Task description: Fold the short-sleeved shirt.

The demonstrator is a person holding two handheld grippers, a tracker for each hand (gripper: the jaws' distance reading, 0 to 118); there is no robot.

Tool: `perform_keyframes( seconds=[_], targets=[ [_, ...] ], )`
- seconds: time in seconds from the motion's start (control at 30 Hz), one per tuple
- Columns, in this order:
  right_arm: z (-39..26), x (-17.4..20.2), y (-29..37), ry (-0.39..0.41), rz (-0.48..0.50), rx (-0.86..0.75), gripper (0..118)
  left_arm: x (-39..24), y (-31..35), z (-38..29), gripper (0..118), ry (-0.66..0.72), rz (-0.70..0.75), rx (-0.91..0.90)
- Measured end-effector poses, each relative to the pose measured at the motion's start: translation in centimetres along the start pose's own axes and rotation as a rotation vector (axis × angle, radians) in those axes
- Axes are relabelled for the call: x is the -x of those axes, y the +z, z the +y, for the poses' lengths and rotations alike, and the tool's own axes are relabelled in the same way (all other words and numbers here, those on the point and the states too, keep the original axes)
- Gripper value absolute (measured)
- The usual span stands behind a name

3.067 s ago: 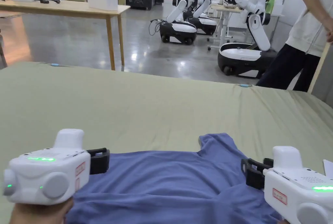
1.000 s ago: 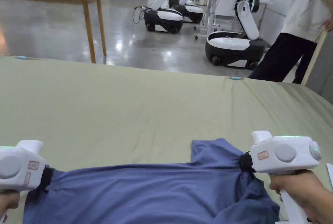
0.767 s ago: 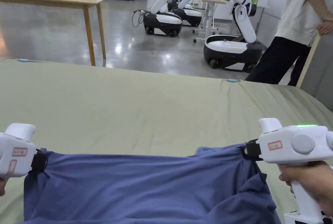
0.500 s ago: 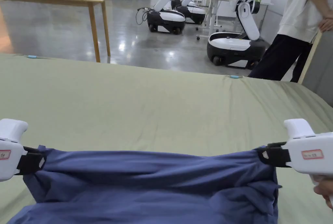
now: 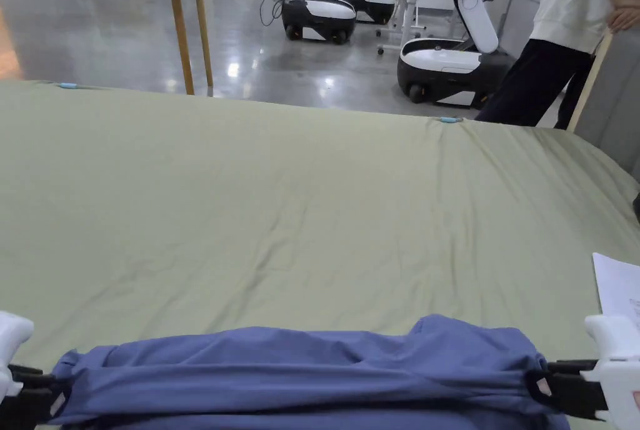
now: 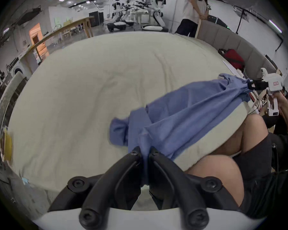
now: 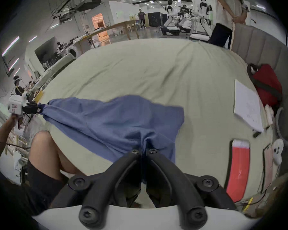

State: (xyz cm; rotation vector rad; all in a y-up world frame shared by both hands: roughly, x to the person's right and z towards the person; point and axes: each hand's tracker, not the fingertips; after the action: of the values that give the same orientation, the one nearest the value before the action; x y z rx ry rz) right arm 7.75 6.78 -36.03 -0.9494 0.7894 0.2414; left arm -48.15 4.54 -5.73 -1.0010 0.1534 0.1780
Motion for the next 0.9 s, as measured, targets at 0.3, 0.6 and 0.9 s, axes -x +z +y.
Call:
perform_keyframes(
  seconds=[0.3,0.6,0.9],
  targets=[
    [-2.5,-2.3,-2.4,-0.054,0.009,0.015,8,-0.4,-1.7,-1.6,9,0.012,-0.006,0.011],
    [1.9,2.1,3.7,0.104,-0.095,-0.272,91,-1.9,4.5,1.7,105,0.090,0.057,-0.295],
    [8.2,5.4,-1.2,-0.094,-0.228,-0.463,91,-10.2,0.8,11.2,105,0.174,0.165,-0.628]
  ],
)
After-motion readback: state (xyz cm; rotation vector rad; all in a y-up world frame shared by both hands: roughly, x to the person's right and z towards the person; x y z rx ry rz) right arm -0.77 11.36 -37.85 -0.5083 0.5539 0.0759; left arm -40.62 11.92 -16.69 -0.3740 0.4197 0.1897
